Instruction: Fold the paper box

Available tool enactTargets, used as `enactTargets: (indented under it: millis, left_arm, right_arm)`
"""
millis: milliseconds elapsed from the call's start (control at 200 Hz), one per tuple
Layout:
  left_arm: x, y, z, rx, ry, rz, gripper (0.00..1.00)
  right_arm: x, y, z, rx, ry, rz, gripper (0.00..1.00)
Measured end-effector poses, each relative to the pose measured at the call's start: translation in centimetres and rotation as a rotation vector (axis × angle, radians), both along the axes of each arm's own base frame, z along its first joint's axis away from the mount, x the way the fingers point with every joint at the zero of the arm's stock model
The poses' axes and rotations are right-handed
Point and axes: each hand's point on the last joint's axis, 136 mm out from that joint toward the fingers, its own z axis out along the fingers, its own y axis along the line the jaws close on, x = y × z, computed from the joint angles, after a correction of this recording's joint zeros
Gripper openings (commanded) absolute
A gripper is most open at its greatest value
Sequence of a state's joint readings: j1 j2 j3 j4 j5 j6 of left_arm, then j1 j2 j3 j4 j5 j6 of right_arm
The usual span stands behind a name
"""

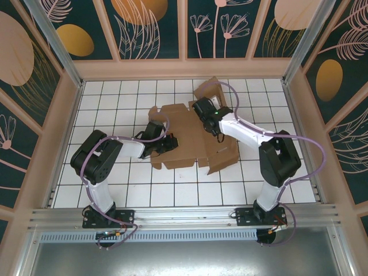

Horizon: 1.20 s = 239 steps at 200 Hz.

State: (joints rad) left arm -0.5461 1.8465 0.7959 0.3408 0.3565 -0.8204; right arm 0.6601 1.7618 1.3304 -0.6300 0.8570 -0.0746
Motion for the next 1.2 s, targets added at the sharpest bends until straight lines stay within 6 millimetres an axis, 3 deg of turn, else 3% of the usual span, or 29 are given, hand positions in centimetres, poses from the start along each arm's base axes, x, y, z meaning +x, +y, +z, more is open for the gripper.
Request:
enactTargets:
  millis: [200,265,435,540,771,1016,1196]
  left_arm:
    - [-1.5,0.9,1.4,-0.014,0.031,0.033,0.16]
    - [-1.4,1.2,3.6,-0.026,0.001,0.048,0.18]
    - [0.5,2.4,11.3,-0.118,-0.149,0.115,0.26]
    - [1.7,3.5,14.1,-0.158,-0.203,0.158,0.34]
    - [2.3,2.9,16.2,-0.233,-0.219,0.13,0.49]
    - [4.9,2.7,19.3,-0.304,-0.28,0.115,0.49]
    - [6.9,2.4,19.4,-0.334,-0.275,0.111,0.48]
  right_arm:
    - [1.2,2.7,0.7,-0.153,-0.093,0.155,0.0]
    - [1.4,3.8,0.6,-0.184,-0.11,0.215,0.0]
    - [1.6,6.5,1.6,-0.241,-0.206,0.365,0.0]
    - [1.7,8.3,2.5,-0.254,-0.276,0.432,0.0]
    - [0.6,11.2,2.8,-0.291,-0.383,0.585,0.0]
    - [-0.3,12.9,3.1,-0.287,-0.438,0.691,0.0]
    - [-0.4,13.4,3.4,-0.287,-0.457,0.721,0.0]
